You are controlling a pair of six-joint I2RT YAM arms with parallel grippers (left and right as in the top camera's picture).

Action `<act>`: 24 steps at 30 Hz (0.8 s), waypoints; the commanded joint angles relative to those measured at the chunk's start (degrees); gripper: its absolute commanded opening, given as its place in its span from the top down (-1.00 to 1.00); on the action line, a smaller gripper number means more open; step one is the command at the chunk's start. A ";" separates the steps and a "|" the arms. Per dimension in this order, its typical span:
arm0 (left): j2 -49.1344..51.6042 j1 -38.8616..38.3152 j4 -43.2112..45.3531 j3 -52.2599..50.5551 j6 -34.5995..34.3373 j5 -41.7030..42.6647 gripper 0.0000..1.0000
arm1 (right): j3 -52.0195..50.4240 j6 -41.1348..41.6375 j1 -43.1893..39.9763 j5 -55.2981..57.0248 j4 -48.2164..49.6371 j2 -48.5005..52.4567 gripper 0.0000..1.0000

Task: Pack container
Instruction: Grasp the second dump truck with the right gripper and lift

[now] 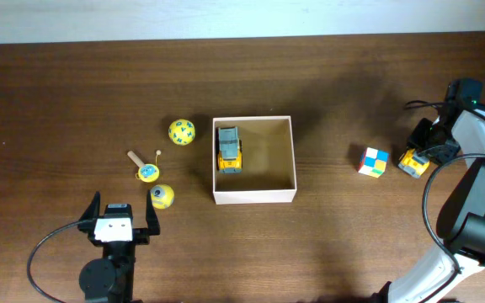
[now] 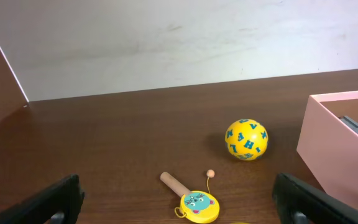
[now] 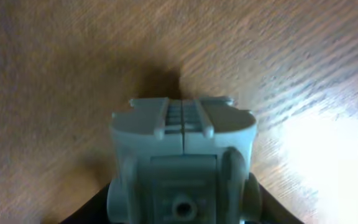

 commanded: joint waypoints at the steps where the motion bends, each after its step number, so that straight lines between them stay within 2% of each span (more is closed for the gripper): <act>1: -0.17 -0.22 0.00 -0.44 0.92 0.57 -0.98 | 3.28 0.02 -0.37 -1.68 -2.08 0.48 0.09; 11: -0.17 -0.22 0.00 -0.44 0.92 0.57 -0.98 | 16.74 -1.73 -0.02 -3.45 -13.38 -0.04 0.09; 15: -0.17 -0.22 0.00 -0.44 0.92 0.57 -0.98 | 23.10 -5.92 1.49 -8.28 -17.68 -0.04 0.07; 24: -0.17 -0.22 0.00 -0.44 0.92 0.57 -0.98 | 35.67 -11.61 12.55 -10.73 -26.47 -0.07 0.06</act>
